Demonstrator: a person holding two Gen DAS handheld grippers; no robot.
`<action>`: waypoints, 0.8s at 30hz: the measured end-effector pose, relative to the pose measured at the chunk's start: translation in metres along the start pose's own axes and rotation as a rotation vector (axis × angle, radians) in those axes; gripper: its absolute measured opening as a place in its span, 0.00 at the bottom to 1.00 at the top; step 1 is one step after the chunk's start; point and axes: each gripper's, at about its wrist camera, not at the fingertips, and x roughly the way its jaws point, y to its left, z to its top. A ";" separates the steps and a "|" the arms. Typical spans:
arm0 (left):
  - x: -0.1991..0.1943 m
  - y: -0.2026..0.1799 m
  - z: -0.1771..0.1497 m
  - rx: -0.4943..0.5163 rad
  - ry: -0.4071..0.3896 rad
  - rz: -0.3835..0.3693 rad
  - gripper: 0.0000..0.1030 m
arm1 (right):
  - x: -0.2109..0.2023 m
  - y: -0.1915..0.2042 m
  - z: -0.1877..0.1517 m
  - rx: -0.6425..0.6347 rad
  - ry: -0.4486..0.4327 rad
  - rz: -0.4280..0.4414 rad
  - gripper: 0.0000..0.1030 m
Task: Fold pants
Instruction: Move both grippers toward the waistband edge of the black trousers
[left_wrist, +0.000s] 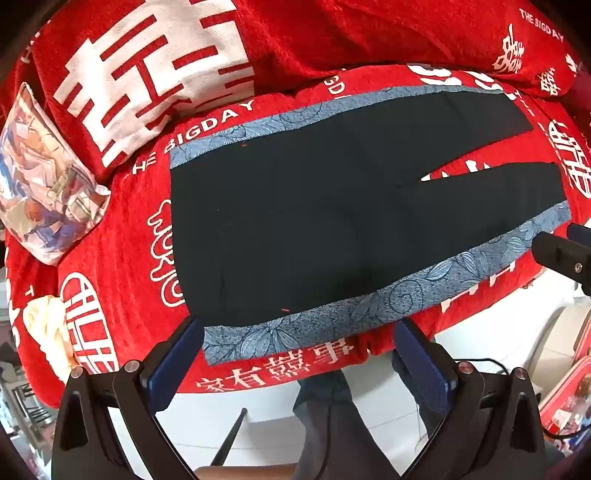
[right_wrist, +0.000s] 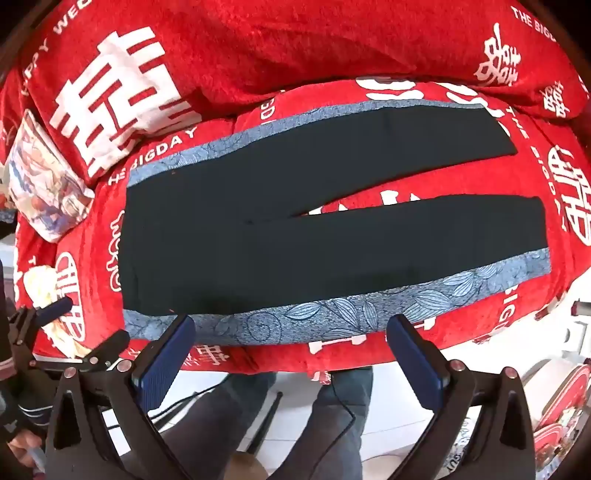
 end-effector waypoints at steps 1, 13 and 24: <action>-0.001 0.000 0.000 0.001 -0.003 -0.007 1.00 | 0.000 -0.001 0.001 0.001 -0.009 0.002 1.00; -0.012 0.002 0.023 -0.023 0.013 -0.023 1.00 | -0.015 -0.022 0.014 0.058 -0.028 0.119 1.00; -0.022 -0.004 0.027 -0.015 -0.012 -0.022 1.00 | -0.019 -0.029 0.010 0.040 -0.025 -0.002 1.00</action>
